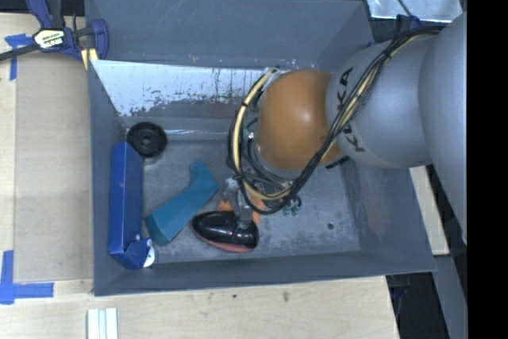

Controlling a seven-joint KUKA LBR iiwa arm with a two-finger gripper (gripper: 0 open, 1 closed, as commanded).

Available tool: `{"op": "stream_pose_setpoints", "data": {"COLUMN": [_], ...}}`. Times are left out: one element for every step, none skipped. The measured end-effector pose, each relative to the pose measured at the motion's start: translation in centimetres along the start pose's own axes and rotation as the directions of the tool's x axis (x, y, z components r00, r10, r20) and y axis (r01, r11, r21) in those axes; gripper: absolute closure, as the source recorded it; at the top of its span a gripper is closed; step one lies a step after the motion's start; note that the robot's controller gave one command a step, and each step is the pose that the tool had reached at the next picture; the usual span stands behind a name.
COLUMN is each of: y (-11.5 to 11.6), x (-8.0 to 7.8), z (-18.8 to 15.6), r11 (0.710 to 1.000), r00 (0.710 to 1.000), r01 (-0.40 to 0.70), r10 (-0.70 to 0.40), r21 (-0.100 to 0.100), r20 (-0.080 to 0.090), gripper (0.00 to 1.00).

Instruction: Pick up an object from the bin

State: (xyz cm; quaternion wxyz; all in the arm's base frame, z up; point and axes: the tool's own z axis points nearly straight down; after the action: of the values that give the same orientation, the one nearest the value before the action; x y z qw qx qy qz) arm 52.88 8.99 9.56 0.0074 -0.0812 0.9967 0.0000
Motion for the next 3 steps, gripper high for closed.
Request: {"op": "stream_pose_setpoints", "data": {"y": [0.0, 0.2, -0.7], "x": [0.0, 0.2, -0.5], "z": [0.0, -4.6, 2.4], "r11": [1.000, 1.000, 1.000], "r00": [1.000, 1.000, 1.000], "r01": [-0.001, 0.000, 0.016], "r10": [0.001, 0.000, -0.016], "r21": [0.000, -0.001, 0.001], "r20": [0.000, -0.018, 0.002], "gripper": [1.00, 1.00, 0.00]}}
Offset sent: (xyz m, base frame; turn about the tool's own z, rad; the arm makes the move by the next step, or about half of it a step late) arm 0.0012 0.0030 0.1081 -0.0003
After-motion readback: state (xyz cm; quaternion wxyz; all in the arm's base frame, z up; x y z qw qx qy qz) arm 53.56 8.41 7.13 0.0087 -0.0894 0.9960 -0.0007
